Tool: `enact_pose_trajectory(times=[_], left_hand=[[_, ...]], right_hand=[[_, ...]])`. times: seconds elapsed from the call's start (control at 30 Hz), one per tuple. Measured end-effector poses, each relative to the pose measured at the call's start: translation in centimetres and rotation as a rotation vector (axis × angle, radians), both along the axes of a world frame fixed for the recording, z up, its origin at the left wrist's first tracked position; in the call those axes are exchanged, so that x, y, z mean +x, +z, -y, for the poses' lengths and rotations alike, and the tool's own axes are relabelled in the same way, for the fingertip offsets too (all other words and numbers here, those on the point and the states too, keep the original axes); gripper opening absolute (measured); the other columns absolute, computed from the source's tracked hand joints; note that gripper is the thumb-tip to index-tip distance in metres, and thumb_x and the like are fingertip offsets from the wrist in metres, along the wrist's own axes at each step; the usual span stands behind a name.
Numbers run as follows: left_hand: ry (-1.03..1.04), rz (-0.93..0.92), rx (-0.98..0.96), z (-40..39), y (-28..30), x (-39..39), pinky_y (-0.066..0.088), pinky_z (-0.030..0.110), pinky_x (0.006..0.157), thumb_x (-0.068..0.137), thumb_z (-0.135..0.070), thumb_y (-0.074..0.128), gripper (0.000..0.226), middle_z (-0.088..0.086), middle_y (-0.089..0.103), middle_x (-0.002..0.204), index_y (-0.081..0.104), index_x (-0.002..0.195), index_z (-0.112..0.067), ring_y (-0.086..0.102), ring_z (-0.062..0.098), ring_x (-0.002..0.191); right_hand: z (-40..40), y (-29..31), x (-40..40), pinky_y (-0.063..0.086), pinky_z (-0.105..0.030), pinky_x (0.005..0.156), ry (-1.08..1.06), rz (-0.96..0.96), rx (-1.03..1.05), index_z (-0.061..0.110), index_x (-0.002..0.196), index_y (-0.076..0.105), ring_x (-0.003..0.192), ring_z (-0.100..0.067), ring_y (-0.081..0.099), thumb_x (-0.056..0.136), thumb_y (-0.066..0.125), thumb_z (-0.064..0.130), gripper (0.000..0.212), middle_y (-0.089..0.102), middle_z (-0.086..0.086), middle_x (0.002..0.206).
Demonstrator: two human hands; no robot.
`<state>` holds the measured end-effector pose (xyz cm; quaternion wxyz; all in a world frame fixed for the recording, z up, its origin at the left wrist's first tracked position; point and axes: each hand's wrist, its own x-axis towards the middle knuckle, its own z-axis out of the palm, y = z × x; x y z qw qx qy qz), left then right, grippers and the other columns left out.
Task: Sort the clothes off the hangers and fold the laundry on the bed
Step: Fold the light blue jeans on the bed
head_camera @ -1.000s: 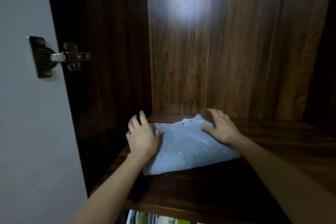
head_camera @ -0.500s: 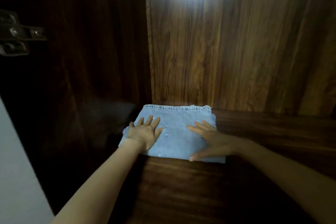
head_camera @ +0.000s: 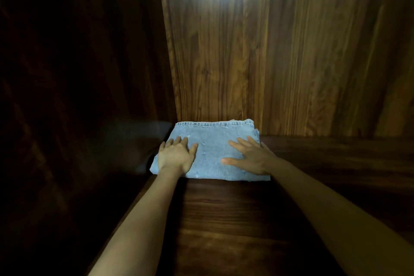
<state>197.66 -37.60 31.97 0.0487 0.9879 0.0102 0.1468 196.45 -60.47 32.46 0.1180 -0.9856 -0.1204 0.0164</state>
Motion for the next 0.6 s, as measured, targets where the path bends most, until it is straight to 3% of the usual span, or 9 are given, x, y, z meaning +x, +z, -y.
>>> enact_pose_trajectory(times=[0.27, 0.33, 0.4, 0.5, 0.6], left_hand=[[-0.045, -0.034, 0.006, -0.5, 0.2, -0.9, 0.012, 0.04, 0.119, 0.1, -0.054, 0.024, 0.06, 0.002, 0.032, 0.154, 0.034, 0.147, -0.019, 0.022, 0.022, 0.144], [-0.07, -0.045, 0.001, -0.7, 0.7, -2.5, 0.022, 0.041, 0.115, 0.099, -0.051, 0.03, 0.053, 0.003, 0.04, 0.147, 0.043, 0.139, -0.018, 0.029, 0.023, 0.14], [-0.063, -0.02, -0.011, -0.7, 1.5, -5.0, 0.038, 0.038, 0.1, 0.097, -0.047, 0.04, 0.042, 0.002, 0.054, 0.133, 0.054, 0.126, -0.02, 0.046, 0.024, 0.126], [0.012, 0.013, -0.01, -0.1, 3.2, -9.8, 0.043, 0.034, 0.084, 0.095, -0.043, 0.046, 0.032, 0.003, 0.063, 0.118, 0.063, 0.114, -0.025, 0.058, 0.028, 0.11], [0.067, 0.036, 0.018, 0.6, 3.9, -15.6, 0.041, 0.034, 0.077, 0.094, -0.041, 0.045, 0.028, 0.005, 0.065, 0.113, 0.066, 0.105, -0.026, 0.061, 0.031, 0.104]], right_hand=[[-0.3, -0.4, -0.4, -0.001, -0.046, 0.118, -0.054, 0.091, 0.032, 0.032, 0.152, 0.017, 0.148, -0.019, 0.0, 0.085, 0.027, 0.077, 0.081, 0.007, 0.003, 0.161], [-0.8, -0.5, -1.8, 0.004, -0.045, 0.117, -0.07, 0.193, 0.014, 0.024, 0.15, 0.027, 0.147, -0.022, 0.012, 0.094, 0.029, 0.064, 0.069, 0.02, -0.002, 0.159], [-1.3, -0.5, -3.6, 0.016, -0.039, 0.115, -0.046, 0.31, 0.005, 0.015, 0.142, 0.039, 0.138, -0.025, 0.031, 0.098, 0.036, 0.049, 0.055, 0.039, -0.007, 0.148], [-1.7, 0.5, -6.3, 0.041, -0.036, 0.096, 0.009, 0.362, 0.076, 0.011, 0.124, 0.054, 0.115, -0.027, 0.053, 0.097, 0.044, 0.033, 0.036, 0.058, -0.008, 0.125], [-2.4, 1.8, -9.2, 0.047, -0.036, 0.077, 0.09, 0.413, 0.149, 0.014, 0.106, 0.06, 0.102, -0.029, 0.06, 0.096, 0.044, 0.025, 0.023, 0.066, -0.006, 0.106]])
